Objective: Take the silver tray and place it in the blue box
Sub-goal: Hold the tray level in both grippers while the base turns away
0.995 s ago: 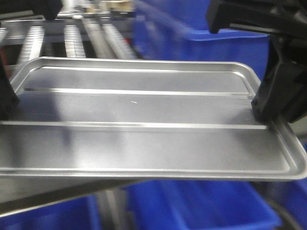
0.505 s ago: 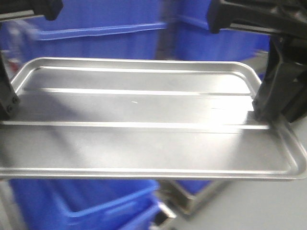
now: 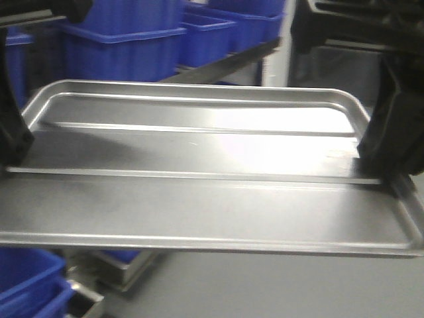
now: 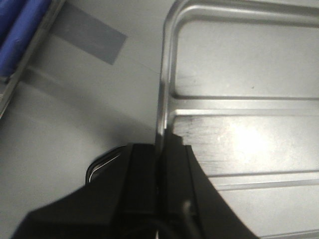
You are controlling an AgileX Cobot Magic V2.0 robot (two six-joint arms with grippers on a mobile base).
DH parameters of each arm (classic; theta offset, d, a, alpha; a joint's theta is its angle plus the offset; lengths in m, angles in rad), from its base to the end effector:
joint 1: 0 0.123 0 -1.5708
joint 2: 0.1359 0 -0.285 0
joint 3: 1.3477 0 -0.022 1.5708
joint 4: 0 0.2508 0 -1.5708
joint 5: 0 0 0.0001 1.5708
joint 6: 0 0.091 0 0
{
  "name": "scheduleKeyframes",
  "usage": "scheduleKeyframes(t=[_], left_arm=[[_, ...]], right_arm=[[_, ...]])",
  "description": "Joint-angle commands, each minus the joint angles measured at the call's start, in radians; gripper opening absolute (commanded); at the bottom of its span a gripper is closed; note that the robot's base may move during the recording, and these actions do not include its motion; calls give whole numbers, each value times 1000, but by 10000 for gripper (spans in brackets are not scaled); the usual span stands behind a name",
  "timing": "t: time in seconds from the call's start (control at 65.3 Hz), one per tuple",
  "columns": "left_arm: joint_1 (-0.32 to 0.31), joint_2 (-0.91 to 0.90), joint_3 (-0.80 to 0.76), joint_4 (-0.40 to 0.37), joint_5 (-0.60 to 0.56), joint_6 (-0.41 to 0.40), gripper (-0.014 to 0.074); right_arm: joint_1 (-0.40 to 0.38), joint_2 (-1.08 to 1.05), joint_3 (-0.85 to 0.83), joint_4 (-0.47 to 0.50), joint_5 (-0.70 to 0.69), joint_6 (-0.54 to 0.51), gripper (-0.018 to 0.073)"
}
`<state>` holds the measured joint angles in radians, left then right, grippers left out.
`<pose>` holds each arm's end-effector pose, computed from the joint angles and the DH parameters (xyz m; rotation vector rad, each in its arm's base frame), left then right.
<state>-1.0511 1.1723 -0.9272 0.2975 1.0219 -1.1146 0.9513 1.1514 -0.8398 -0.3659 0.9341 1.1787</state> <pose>0.1252 -0.1729 0.2997 0.0568 2.6964 -0.2901 0.1416 0.1534 0.2836 0.0923 2.6378 0.2624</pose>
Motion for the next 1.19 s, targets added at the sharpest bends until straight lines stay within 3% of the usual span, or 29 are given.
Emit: scheduleKeyframes(t=[0.0, 0.566, 1.179], left_arm=[[-4, -23, -22, 54, 43, -7, -104], [-4, -23, -22, 54, 43, -7, -104], [-4, -23, -22, 54, 43, -7, -104]], right_arm=[[-6, -25, -22, -62, 89, 0, 58], [-6, -25, -22, -62, 217, 0, 58], [-6, -25, -22, -62, 233, 0, 58]])
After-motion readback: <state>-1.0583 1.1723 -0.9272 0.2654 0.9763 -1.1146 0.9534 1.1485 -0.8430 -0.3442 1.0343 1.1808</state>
